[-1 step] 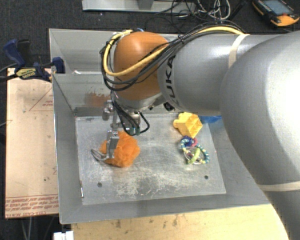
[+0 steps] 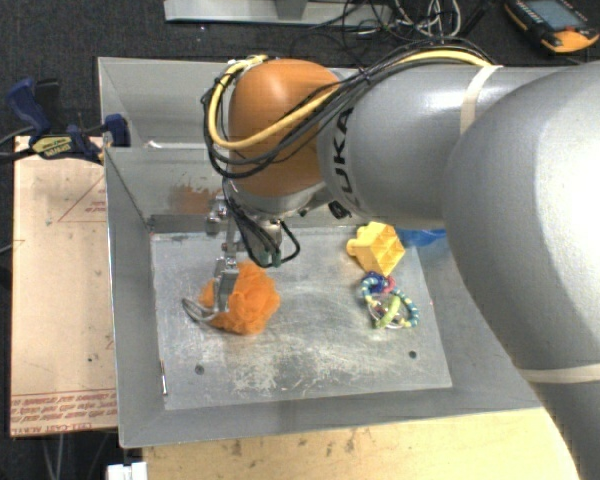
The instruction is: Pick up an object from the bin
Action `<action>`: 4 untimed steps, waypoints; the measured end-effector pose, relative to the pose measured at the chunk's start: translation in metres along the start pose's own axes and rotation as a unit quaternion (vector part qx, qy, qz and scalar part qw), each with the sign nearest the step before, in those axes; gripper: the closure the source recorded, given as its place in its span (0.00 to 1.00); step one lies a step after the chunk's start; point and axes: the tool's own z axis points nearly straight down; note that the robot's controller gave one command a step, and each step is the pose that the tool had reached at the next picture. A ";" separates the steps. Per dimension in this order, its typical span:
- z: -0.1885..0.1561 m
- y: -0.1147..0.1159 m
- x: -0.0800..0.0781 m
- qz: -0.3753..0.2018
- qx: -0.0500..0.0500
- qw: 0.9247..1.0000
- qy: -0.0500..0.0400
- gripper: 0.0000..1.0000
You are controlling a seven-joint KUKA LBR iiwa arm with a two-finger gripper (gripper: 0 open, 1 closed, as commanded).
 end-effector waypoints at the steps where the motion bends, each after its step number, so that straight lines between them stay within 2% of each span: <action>1: 0.059 -0.029 0.014 -0.039 -0.001 0.999 -0.002 0.00; 2: 0.069 -0.039 0.020 -0.051 0.000 0.999 0.002 0.00; 3: 0.054 -0.043 0.040 -0.163 0.000 0.987 0.000 0.00; 4: 0.070 -0.047 0.039 -0.131 0.000 0.991 0.000 0.00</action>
Offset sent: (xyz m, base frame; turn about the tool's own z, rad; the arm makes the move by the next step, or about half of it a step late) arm -0.0215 -0.0459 -0.0265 -0.1076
